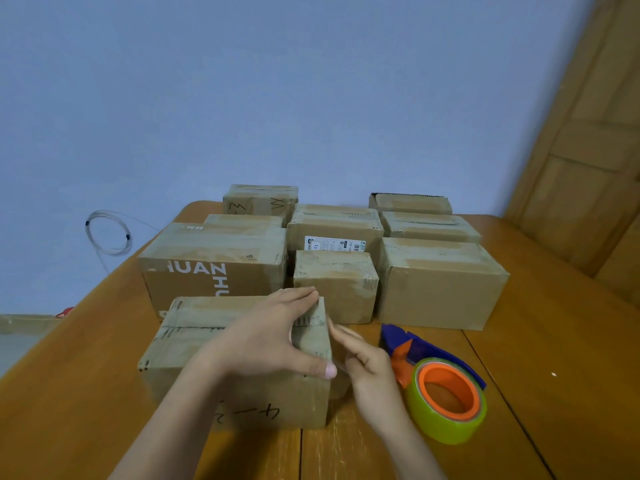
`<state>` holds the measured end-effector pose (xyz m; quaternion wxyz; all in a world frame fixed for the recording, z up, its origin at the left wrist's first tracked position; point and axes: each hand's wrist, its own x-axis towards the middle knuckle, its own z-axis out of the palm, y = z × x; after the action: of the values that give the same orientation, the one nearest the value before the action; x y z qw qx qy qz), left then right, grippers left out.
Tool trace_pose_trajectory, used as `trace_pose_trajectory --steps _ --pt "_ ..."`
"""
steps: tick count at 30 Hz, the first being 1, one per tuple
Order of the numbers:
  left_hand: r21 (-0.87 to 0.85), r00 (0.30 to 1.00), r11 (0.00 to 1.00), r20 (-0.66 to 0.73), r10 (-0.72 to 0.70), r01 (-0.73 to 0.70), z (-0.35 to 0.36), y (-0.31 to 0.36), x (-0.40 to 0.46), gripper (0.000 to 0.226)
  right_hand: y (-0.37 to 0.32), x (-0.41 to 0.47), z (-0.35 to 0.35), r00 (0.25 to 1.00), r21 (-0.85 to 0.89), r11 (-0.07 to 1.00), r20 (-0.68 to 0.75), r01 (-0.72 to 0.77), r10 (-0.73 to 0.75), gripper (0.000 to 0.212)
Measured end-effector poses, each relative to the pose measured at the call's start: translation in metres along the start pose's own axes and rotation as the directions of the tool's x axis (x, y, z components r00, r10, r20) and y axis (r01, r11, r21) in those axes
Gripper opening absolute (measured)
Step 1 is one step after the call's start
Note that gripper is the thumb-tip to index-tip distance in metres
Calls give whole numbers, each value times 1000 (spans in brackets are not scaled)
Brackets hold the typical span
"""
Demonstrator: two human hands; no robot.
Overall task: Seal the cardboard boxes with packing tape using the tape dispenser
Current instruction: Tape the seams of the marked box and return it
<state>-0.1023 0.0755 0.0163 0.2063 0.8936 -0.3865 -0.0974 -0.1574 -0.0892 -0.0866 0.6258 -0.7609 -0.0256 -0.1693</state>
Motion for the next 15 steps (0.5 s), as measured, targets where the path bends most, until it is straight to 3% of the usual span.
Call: trace_pose_trajectory --steps 2,4,6,10,15 --pt "10 1000 1000 3 -4 4 -1 1 0 111 -9 -4 -7 994 43 998 -102 38 -33 64" --pt "5 1000 1000 10 -15 14 -1 1 1 112 -16 -8 -13 969 62 987 -207 149 -133 39" --pt "-4 1000 1000 10 -18 18 -1 0 0 114 -17 -14 -13 951 52 967 -203 249 -234 25" --pt "11 1000 1000 25 -3 3 0 -4 1 124 -12 -23 -2 946 -32 948 -70 316 -318 32" --pt "74 999 997 38 17 -20 1 -6 2 133 -10 -24 2 898 -160 897 -93 413 -430 27"
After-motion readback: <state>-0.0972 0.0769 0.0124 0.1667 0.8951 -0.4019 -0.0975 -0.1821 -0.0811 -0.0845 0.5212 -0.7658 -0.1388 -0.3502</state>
